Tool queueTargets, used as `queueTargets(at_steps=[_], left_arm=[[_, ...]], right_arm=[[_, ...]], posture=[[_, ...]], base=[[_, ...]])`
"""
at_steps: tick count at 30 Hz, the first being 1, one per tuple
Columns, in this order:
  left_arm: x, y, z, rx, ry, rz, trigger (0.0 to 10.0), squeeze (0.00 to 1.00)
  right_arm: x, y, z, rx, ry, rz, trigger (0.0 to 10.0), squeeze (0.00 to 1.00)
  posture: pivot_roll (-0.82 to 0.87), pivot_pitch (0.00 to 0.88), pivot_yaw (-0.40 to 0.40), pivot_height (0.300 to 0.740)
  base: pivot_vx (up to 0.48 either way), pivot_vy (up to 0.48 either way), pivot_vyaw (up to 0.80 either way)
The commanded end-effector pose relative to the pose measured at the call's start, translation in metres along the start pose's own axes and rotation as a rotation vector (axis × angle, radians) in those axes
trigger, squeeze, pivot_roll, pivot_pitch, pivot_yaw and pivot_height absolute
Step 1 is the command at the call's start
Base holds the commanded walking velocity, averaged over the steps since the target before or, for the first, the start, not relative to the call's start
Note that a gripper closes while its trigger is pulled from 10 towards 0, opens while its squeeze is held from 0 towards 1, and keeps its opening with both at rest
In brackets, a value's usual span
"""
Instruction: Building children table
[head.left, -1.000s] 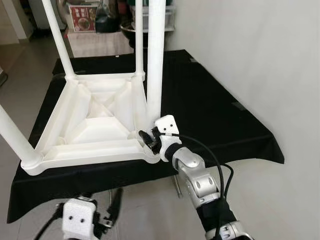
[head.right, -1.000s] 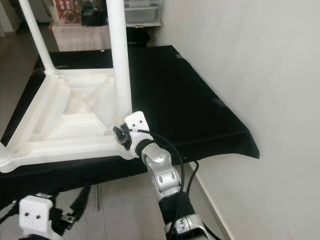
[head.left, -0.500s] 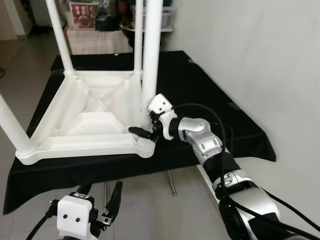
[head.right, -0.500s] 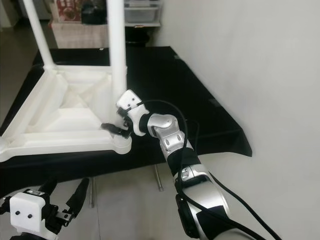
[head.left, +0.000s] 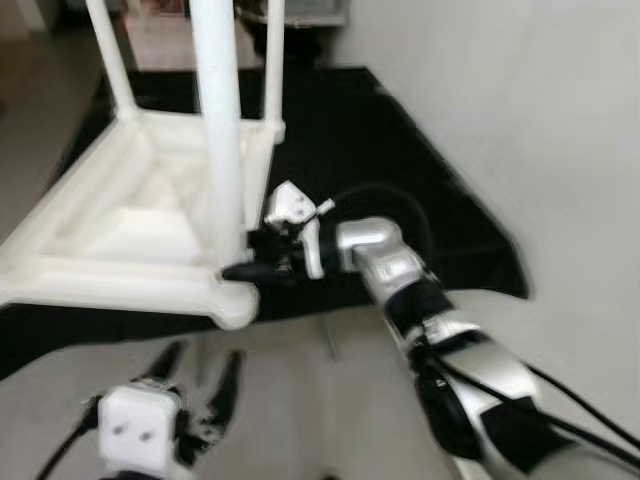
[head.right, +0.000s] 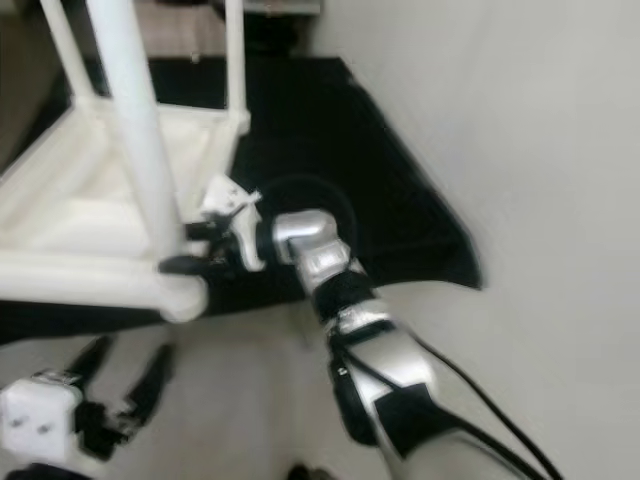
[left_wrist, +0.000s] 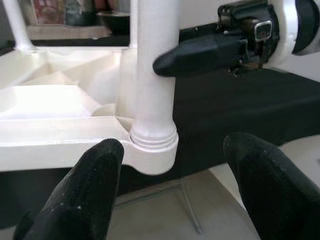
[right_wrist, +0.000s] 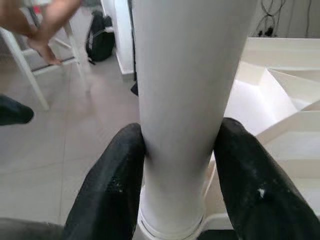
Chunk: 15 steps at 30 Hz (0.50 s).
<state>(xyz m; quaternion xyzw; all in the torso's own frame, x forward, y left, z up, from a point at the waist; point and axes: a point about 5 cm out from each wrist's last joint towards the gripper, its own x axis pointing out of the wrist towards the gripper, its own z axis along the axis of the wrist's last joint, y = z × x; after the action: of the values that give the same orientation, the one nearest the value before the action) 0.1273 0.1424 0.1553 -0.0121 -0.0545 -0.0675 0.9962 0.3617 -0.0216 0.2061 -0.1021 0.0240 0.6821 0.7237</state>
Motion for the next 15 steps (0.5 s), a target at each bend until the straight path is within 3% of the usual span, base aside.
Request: queueTargets(at_steps=[1,4,6,7,9,10,12,13,14,15], left_arm=[[-0.002,0.000,-0.001,0.008,0.019,0.001,10.0,0.00],[-0.002,0.000,-0.001,0.007,0.020,0.003,10.0,0.00],[-0.001,-0.001,-0.001,0.006,0.020,0.006,10.0,0.00],[-0.001,-0.001,-0.001,0.006,0.020,0.006,10.0,0.00],[0.001,-0.002,-0.002,0.003,0.019,0.009,10.0,0.00],[0.002,-0.003,-0.002,0.002,0.018,0.010,10.0,0.00],[0.003,-0.003,-0.003,-0.001,0.015,0.011,10.0,0.00],[0.004,-0.003,-0.003,-0.002,0.014,0.011,10.0,0.00],[0.004,-0.003,-0.003,-0.002,0.014,0.011,10.0,0.00],[0.006,-0.003,-0.003,-0.004,0.011,0.008,10.0,0.00]], right_arm=[[-0.001,-0.001,0.003,-0.014,-0.015,0.014,0.0,0.00],[-0.002,-0.002,0.003,-0.023,-0.014,-0.005,0.0,0.00],[-0.004,-0.008,-0.001,-0.029,-0.002,-0.136,0.0,0.00],[-0.004,-0.008,-0.001,-0.029,-0.002,-0.136,0.0,0.00],[-0.005,-0.014,-0.012,0.002,0.023,-0.345,0.0,0.00],[-0.007,-0.019,-0.022,0.027,0.055,-0.579,0.0,0.00],[-0.013,-0.016,-0.040,0.098,0.086,-0.899,0.0,0.00],[-0.016,-0.012,-0.048,0.142,0.091,-0.993,0.0,0.00],[-0.016,-0.012,-0.048,0.142,0.091,-0.993,0.0,0.00],[-0.004,0.004,-0.051,0.173,0.066,-0.983,0.0,0.00]], posture=[[0.19,0.164,-0.101,0.740],[0.18,0.166,-0.103,0.740],[0.17,0.166,-0.106,0.740],[0.17,0.166,-0.106,0.740],[0.15,0.166,-0.111,0.740],[0.15,0.163,-0.112,0.740],[0.14,0.164,-0.110,0.740],[0.14,0.164,-0.110,0.740],[0.14,0.164,-0.110,0.740],[0.13,0.162,-0.099,0.740]], base=[[0.000,0.000,0.00],[0.000,0.000,0.00],[0.000,0.000,0.00],[0.000,0.000,0.00],[0.000,0.000,0.00],[0.000,0.000,0.00],[0.000,0.000,0.00],[0.000,0.000,0.00],[0.000,0.000,0.00],[0.000,0.000,0.00]])
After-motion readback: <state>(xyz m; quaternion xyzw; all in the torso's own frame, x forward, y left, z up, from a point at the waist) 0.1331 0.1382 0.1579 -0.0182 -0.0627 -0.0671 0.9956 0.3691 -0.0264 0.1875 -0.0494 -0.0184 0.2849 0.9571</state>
